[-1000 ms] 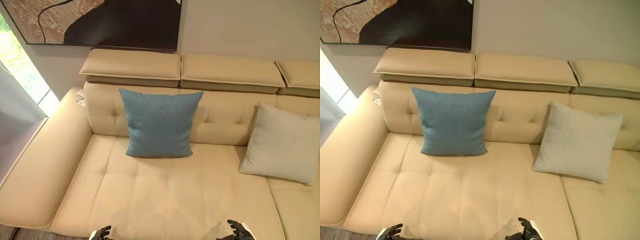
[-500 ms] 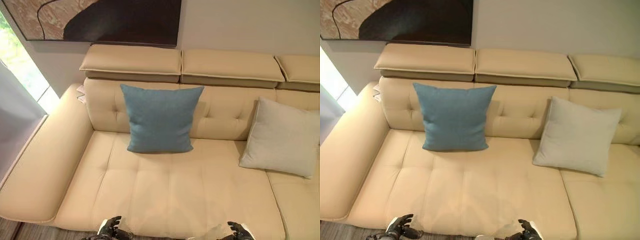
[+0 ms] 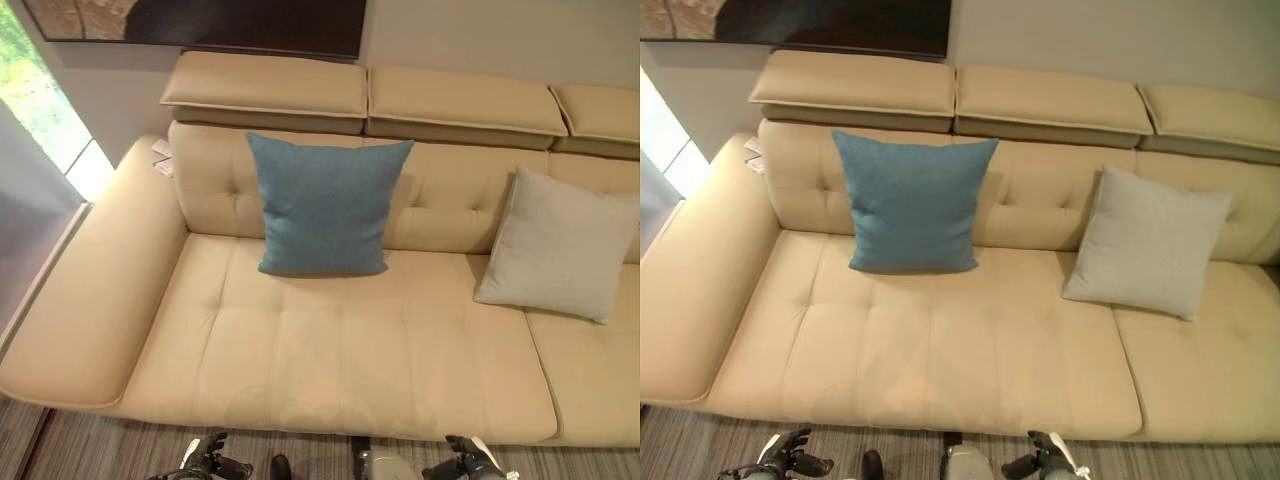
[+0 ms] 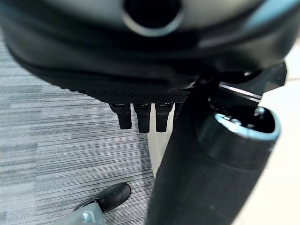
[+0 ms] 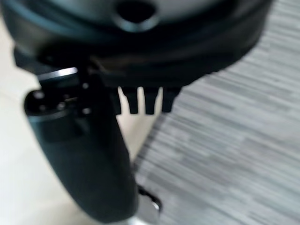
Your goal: Pick up all the scattered cushions and arrange them neatly on the sofa.
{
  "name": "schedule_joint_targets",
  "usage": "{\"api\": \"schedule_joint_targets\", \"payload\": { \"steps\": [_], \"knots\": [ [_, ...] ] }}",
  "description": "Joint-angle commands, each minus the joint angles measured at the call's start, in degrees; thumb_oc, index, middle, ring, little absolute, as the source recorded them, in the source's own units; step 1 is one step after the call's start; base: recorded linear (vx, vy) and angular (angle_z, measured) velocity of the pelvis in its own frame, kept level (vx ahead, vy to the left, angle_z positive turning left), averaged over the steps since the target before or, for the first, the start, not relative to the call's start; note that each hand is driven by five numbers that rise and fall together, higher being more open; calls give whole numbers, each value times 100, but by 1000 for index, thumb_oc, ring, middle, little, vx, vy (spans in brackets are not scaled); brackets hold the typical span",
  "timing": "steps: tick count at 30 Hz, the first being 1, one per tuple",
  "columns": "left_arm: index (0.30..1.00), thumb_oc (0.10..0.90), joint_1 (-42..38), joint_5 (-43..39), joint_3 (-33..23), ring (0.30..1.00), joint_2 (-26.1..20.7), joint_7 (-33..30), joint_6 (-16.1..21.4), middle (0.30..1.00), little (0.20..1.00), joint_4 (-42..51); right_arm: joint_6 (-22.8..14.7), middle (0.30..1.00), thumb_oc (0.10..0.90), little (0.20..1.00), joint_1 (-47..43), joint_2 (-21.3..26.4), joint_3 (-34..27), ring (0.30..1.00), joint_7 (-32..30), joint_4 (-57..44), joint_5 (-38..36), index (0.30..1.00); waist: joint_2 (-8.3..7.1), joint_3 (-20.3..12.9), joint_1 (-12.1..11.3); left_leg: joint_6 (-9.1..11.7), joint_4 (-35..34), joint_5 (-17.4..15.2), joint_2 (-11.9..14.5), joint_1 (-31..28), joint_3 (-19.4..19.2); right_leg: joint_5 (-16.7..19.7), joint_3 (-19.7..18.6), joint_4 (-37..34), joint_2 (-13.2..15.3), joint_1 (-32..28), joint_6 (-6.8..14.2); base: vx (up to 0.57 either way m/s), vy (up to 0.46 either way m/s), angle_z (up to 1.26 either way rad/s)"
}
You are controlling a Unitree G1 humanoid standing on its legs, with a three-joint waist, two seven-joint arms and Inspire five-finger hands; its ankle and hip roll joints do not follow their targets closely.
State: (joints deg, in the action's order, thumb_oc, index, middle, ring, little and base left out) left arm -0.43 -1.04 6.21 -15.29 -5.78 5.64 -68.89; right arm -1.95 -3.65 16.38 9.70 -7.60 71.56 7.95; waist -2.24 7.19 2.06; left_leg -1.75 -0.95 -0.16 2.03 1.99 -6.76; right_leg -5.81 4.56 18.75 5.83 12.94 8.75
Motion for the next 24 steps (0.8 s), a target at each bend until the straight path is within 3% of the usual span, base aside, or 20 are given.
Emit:
{"api": "schedule_joint_targets", "payload": {
  "steps": [1, 11, 24],
  "knots": [
    [900, 800, 4, -23, -57, 900, -132, -99, 57, 900, 900, -50, -36, 900, 800, 900, -84, 162, 124, 900, -137, -11, 41, 900, -224, -371, -116, 120, 375, -627, -379, 231, 348, 260, 22, -1265, -55, -856, -143, 5, -111, -5],
    [900, 800, -44, 73, 11, 900, -52, -119, 16, 900, 900, -159, -11, 900, 800, 900, -131, 182, 157, 900, -215, 100, 35, 900, -161, -498, -12, 293, -195, -273, -272, -33, 321, 356, 66, -2088, -191, -1204, -187, -1, -63, -1],
    [900, 800, 53, 168, 97, 900, 64, -81, -30, 900, 900, -288, 4, 900, 800, 900, 1, 135, 142, 900, -216, 345, 14, 900, -126, -536, -3, 386, -332, -227, -177, -363, 326, 376, 187, -2341, -275, -1543, -235, 15, -24, 6]
  ]
}}
